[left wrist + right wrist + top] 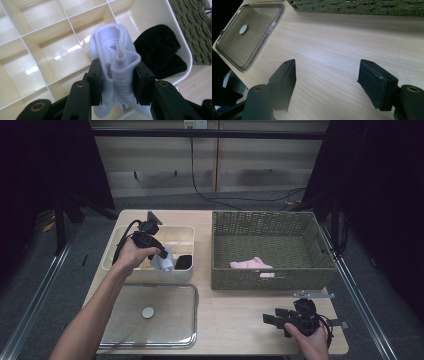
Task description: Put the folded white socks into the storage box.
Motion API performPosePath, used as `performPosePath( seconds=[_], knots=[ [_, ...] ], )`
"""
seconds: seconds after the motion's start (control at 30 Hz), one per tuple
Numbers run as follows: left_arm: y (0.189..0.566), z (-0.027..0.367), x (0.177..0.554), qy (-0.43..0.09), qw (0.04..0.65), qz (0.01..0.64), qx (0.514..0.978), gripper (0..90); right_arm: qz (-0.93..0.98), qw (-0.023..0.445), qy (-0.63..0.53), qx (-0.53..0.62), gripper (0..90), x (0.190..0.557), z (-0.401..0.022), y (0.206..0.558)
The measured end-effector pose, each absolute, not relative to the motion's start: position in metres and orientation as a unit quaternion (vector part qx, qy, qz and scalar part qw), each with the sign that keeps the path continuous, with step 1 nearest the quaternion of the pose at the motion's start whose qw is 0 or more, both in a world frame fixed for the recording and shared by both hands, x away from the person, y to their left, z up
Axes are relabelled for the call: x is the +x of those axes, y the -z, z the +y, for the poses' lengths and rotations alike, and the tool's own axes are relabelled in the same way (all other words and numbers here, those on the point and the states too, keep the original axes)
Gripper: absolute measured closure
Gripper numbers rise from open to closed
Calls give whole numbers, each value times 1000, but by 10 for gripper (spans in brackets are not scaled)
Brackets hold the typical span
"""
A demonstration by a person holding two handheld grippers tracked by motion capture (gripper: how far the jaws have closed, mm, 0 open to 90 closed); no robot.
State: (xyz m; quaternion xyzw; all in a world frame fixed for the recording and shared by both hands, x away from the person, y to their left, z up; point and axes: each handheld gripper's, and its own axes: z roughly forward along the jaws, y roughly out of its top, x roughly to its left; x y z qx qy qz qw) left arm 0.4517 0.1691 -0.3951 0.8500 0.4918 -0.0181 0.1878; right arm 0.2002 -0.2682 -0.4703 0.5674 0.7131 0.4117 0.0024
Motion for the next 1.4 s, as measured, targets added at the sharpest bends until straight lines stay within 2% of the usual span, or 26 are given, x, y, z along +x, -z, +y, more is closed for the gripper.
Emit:
performPosePath(
  seconds=[0.47, 0.67, 1.4],
  knots=[
    [406, 154, 455, 24, 148, 477, 866, 644, 714, 2, -409, 568, 300, 201, -268, 471],
    [411, 152, 458, 44, 137, 481, 865, 645, 713, 3, -409, 569, 298, 201, -268, 471],
    [433, 155, 459, 74, 133, 486, 861, 661, 716, 2, -408, 566, 296, 203, -266, 472]
  ],
)
